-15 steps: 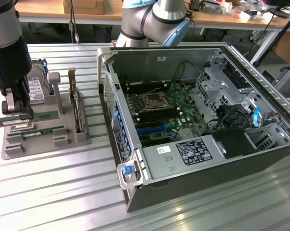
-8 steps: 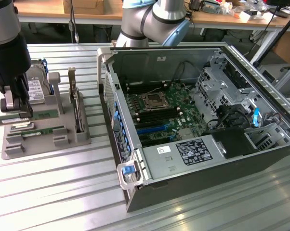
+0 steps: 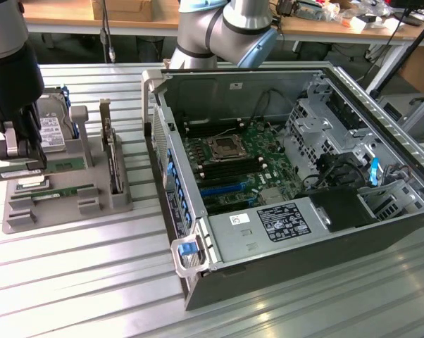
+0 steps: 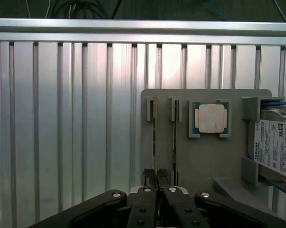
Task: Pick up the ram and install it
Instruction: 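Pick up the ram and move it above insertion slot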
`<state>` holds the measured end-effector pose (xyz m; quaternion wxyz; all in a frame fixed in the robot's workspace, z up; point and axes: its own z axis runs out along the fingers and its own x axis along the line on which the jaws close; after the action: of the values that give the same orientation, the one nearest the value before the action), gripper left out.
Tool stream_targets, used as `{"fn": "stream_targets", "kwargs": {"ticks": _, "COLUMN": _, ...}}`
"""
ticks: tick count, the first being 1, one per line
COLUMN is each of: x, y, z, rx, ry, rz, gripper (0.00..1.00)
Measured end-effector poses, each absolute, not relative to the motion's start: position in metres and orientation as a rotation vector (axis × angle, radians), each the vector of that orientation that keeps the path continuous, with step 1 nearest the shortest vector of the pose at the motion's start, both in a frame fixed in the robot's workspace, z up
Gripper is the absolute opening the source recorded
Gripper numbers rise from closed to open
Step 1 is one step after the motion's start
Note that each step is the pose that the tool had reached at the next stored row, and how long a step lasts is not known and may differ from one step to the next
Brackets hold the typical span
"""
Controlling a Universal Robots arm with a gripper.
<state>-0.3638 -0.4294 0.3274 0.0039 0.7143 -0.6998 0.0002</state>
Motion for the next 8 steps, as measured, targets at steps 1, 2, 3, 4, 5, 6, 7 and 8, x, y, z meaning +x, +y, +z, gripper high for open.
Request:
{"fn": "stream_targets", "kwargs": {"ticks": 1, "x": -0.3638, "y": -0.4294, "z": 0.3283, "rx": 2.239, "ry": -2.193, "rz": 0.001, "gripper": 0.12}}
{"fn": "stream_targets", "kwargs": {"ticks": 2, "x": -0.3638, "y": -0.4294, "z": 0.3292, "rx": 2.239, "ry": -2.193, "rz": 0.001, "gripper": 0.12}}
{"fn": "stream_targets", "kwargs": {"ticks": 3, "x": -0.3638, "y": -0.4294, "z": 0.3303, "rx": 2.239, "ry": -2.193, "rz": 0.001, "gripper": 0.12}}
{"fn": "stream_targets", "kwargs": {"ticks": 4, "x": -0.3638, "y": -0.4294, "z": 0.3312, "rx": 2.239, "ry": -2.193, "rz": 0.001, "gripper": 0.12}}
{"fn": "stream_targets", "kwargs": {"ticks": 5, "x": -0.3638, "y": -0.4294, "z": 0.3322, "rx": 2.239, "ry": -2.193, "rz": 0.001, "gripper": 0.12}}
{"fn": "stream_targets", "kwargs": {"ticks": 6, "x": -0.3638, "y": -0.4294, "z": 0.3328, "rx": 2.239, "ry": -2.193, "rz": 0.001, "gripper": 0.12}}
{"fn": "stream_targets", "kwargs": {"ticks": 7, "x": -0.3638, "y": -0.4294, "z": 0.3333, "rx": 2.239, "ry": -2.193, "rz": 0.001, "gripper": 0.12}}
{"fn": "stream_targets", "kwargs": {"ticks": 8, "x": -0.3638, "y": -0.4294, "z": 0.3338, "rx": 2.239, "ry": -2.193, "rz": 0.001, "gripper": 0.12}}
